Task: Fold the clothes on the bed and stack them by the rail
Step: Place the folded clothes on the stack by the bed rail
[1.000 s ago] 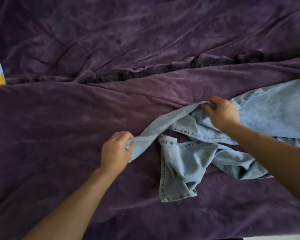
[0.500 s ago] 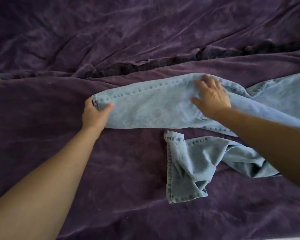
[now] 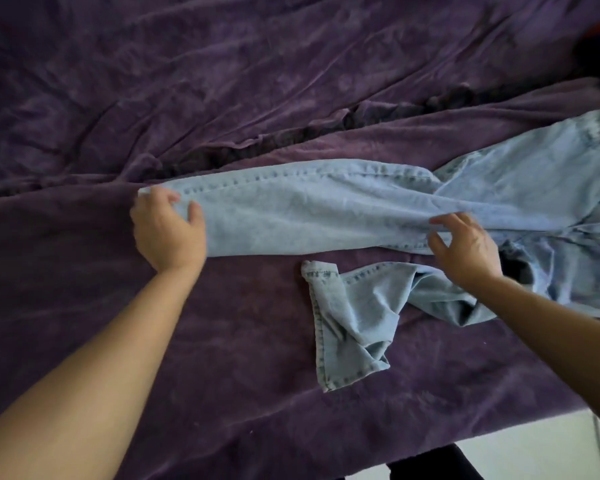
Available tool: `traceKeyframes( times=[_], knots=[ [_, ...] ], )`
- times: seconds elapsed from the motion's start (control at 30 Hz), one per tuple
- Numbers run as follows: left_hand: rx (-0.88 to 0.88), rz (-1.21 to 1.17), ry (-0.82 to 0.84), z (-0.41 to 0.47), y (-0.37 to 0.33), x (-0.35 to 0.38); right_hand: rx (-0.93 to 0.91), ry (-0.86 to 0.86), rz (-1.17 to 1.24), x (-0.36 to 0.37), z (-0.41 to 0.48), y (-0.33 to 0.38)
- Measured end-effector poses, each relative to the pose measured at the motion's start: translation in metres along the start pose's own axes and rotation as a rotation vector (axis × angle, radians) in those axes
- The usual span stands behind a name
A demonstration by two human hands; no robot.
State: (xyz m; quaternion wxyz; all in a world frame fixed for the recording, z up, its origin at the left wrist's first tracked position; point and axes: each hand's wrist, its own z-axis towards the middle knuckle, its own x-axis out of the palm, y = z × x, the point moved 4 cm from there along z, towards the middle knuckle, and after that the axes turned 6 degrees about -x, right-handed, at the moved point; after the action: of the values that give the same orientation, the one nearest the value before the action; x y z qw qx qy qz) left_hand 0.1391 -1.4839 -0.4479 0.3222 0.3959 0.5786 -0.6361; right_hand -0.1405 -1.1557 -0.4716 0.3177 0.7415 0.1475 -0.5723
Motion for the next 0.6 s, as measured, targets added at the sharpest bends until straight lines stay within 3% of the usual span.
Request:
traceKeyframes(
  times=[0.17,0.37,0.47,0.6],
  knots=[
    [0.046,0.247,0.575,-0.157,-0.003,0.055,0.065,0.028,-0.019,0.008,-0.07,-0.048],
    [0.368,0.115,0.666,-0.187,-0.049,0.093,-0.025,0.018,-0.008,0.026,-0.125,-0.078],
    [0.178,-0.127,0.783,-0.179,-0.059,0.074,-0.078,0.002,0.017,0.018,-0.135,-0.081],
    [-0.212,-0.247,0.691,-0.141,-0.022,0.012,-0.077,-0.081,0.067,-0.013,-0.139,-0.088]
  ],
)
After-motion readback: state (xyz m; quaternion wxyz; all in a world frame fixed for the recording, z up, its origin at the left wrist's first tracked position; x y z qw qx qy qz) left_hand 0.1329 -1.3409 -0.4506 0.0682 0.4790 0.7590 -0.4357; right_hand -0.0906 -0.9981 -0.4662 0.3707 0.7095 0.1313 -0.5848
